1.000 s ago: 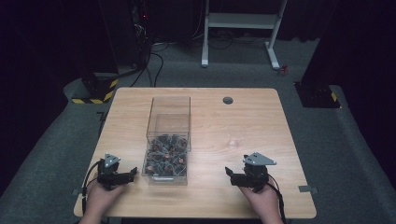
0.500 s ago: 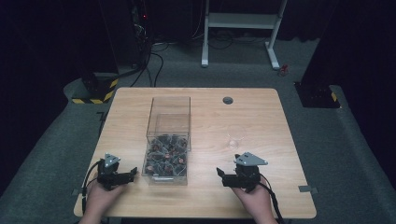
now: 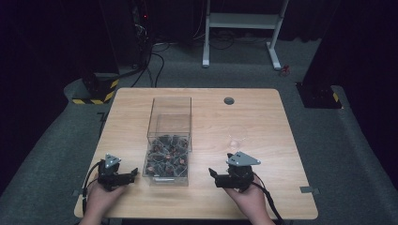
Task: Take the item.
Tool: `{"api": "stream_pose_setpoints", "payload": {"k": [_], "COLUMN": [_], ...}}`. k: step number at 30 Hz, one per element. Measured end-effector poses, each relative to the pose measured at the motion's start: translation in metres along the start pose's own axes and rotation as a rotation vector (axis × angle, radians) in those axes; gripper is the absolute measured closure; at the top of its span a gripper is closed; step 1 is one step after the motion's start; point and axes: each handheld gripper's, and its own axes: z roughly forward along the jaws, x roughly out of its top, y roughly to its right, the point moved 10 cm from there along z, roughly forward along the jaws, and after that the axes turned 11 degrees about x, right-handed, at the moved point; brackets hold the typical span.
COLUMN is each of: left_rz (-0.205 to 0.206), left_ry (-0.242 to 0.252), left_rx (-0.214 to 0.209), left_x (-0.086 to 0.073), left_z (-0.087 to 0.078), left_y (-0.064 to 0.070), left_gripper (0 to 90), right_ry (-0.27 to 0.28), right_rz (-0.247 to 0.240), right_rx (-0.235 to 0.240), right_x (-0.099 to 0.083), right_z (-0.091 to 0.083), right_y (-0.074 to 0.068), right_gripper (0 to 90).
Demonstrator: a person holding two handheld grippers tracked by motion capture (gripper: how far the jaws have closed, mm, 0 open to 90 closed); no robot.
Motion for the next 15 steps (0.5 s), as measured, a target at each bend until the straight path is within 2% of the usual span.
{"api": "stream_pose_setpoints", "payload": {"k": [15], "left_rz": [-0.001], "left_ry": [-0.001], "left_rx": [-0.001], "left_x": [0.0], "left_z": [0.0], "left_y": [0.0], "left_gripper": [7.4], "right_ry": [0.012], "right_rz": [-0.032], "right_rx": [0.043], "right_x": [0.022], "right_z": [0.013], "right_y": [-0.021], "right_gripper": [13.7]}}
